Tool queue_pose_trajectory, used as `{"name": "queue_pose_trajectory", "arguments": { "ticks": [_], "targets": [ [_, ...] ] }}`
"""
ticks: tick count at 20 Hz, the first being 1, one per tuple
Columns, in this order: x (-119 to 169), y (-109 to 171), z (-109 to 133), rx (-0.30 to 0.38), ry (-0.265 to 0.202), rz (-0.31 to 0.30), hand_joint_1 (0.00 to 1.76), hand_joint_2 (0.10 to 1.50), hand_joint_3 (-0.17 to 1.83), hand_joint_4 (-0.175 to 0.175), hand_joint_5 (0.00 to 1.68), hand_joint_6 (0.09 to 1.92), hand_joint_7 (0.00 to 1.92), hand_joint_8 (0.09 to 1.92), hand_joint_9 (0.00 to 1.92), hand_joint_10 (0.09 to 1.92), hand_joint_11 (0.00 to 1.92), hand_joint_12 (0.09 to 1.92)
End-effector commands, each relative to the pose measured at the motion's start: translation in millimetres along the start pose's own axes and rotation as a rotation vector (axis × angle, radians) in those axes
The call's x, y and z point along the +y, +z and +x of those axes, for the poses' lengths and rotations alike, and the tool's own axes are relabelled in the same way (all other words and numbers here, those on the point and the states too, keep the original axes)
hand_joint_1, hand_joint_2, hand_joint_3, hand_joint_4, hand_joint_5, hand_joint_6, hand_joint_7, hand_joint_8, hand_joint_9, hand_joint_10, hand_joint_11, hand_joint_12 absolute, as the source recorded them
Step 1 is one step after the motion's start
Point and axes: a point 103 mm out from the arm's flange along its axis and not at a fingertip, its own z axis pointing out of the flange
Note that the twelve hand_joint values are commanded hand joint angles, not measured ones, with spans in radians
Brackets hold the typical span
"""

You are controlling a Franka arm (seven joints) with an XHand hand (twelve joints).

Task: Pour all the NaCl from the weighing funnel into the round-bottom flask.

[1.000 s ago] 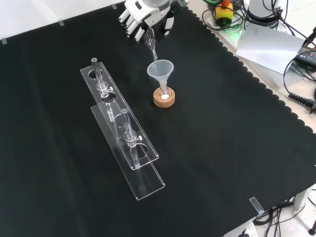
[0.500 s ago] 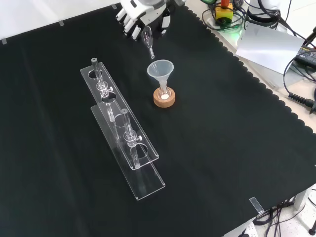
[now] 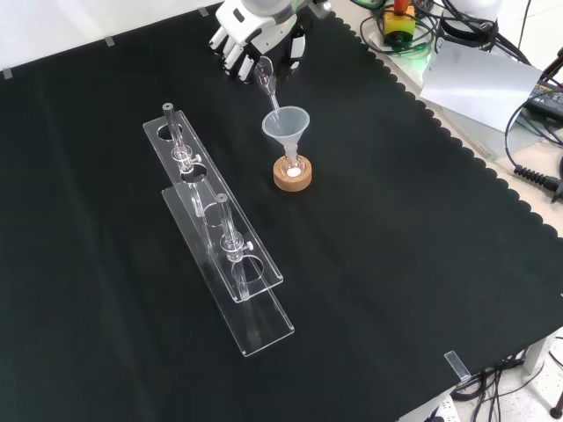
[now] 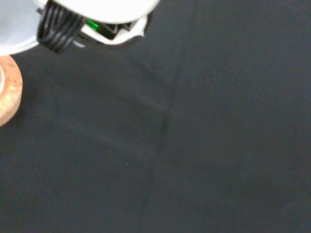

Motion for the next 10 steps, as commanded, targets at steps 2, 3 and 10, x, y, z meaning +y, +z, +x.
{"name": "queue_pose_trajectory", "arguments": {
  "ticks": [2, 3, 10],
  "targets": [
    [-1.8, -1.5, -15.3, 0.081, 0.009, -0.054, 1.08, 0.66, 0.82, 0.175, 1.1, 1.05, 0.56, 0.66, 0.76, 0.53, 0.37, 1.32],
    [-2.0, -1.1, -16.3, 0.087, 0.01, -0.055, 1.08, 0.66, 0.82, 0.175, 1.1, 1.05, 0.56, 0.66, 0.76, 0.53, 0.37, 1.32],
    [-3.4, 3.5, -23.4, 0.128, 0.008, -0.062, 1.08, 0.66, 0.82, 0.175, 1.1, 1.05, 0.56, 0.66, 0.76, 0.53, 0.38, 1.31]
  ]
}}
